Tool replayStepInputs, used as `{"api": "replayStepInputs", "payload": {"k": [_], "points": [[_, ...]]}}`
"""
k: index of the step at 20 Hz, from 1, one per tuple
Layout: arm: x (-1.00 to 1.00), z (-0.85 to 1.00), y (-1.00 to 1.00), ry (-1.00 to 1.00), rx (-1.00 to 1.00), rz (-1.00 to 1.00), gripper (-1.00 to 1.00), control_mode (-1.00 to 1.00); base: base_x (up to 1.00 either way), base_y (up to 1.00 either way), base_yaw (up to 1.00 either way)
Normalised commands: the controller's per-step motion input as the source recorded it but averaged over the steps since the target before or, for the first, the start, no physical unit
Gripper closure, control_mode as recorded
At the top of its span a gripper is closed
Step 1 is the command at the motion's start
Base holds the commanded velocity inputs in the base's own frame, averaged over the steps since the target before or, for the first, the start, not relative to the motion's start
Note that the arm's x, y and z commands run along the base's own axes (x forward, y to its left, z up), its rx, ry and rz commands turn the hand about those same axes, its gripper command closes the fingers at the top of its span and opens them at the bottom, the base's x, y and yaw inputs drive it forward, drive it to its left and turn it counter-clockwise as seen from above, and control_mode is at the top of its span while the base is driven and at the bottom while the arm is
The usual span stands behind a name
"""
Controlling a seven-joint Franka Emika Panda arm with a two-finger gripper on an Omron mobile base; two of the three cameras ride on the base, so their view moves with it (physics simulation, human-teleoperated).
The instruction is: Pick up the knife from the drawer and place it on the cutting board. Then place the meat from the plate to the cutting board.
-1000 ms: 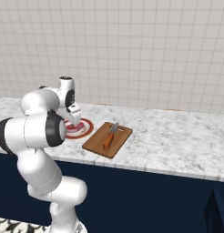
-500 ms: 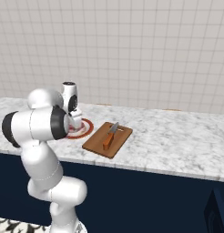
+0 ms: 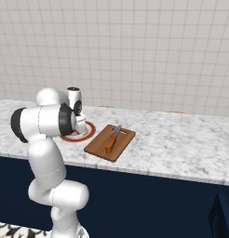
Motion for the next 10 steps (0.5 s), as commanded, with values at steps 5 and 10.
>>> {"api": "replayStepInputs", "payload": {"k": [5, 10], "points": [[0.35, -0.03, 0.00, 0.00, 0.01, 0.00, -1.00, -1.00, 0.00, 0.00, 0.00], [0.30, 0.00, 0.00, -0.01, 0.00, 0.00, -1.00, -1.00, 0.00, 0.00, 0.00]]}}
